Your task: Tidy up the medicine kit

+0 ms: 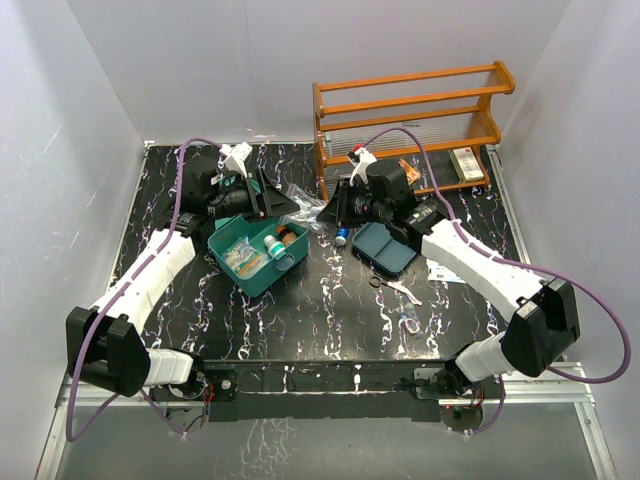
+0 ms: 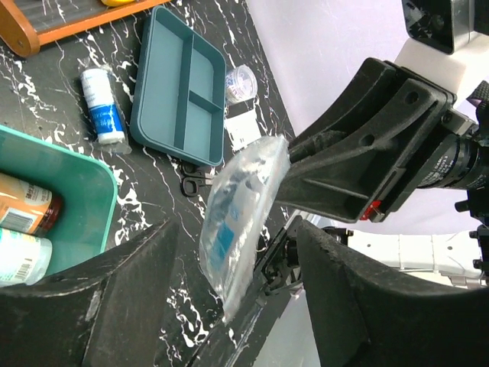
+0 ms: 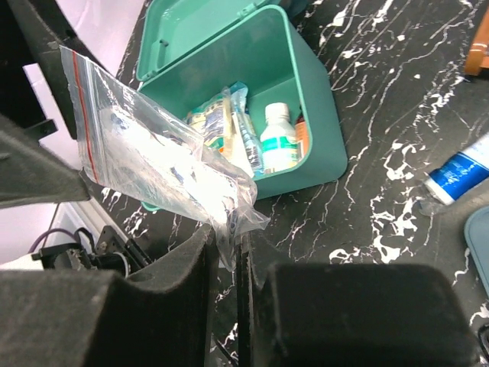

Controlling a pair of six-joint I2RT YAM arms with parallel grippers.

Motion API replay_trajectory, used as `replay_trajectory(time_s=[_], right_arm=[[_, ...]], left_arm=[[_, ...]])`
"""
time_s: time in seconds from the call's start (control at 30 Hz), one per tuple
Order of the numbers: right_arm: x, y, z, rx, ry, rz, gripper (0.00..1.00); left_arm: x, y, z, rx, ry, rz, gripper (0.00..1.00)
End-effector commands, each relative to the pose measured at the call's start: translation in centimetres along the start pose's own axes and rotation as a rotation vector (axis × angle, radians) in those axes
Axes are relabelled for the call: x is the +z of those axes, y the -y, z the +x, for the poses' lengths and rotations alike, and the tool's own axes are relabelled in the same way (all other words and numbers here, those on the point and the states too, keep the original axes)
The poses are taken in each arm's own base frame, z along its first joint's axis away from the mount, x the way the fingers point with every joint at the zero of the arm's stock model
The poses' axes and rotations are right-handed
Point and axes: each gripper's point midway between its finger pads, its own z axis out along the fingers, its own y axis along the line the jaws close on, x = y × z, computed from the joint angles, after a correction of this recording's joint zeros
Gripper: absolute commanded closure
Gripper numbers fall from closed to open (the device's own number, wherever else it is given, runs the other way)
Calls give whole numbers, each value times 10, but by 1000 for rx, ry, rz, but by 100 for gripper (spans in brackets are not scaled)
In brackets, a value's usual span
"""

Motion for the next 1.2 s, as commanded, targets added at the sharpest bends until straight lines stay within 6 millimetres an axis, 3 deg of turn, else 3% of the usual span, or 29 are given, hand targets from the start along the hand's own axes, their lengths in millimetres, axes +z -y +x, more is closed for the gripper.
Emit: replay_trajectory(time_s=[0.0,0.13,0.33,0.47,0.6,0.67,0.93,1.03,1.17], right_arm=[[-6,-34,-32,-53,88,-132,88],[-5,-37,-31,-66,83,-152,89],[0,-33,-27,-59,63,-148,87],[0,-28,-26,-53,68,-121,75],[-3,-16,-23,-47,74,-60,54],[-6,-9,-22,-43,86,-25,50],[-17,9,-22,-30,112,51,48],[-17,16,-17,-18,93,75,48],[-14,30,-11,-30,54,119,48]], left_arm=[[0,10,-9,27,29,51,42],[1,9,-9,74,30,53,54],[-1,9,-5,152,12,74,84],[-4,9,-2,242,6,81,100],[-10,6,-2,330,-16,39,100],[-14,3,-1,381,-50,13,100],[-55,-32,-5,663,-245,-272,100],[-66,-44,-2,663,-308,-339,100],[-71,-64,22,536,-446,-344,100]])
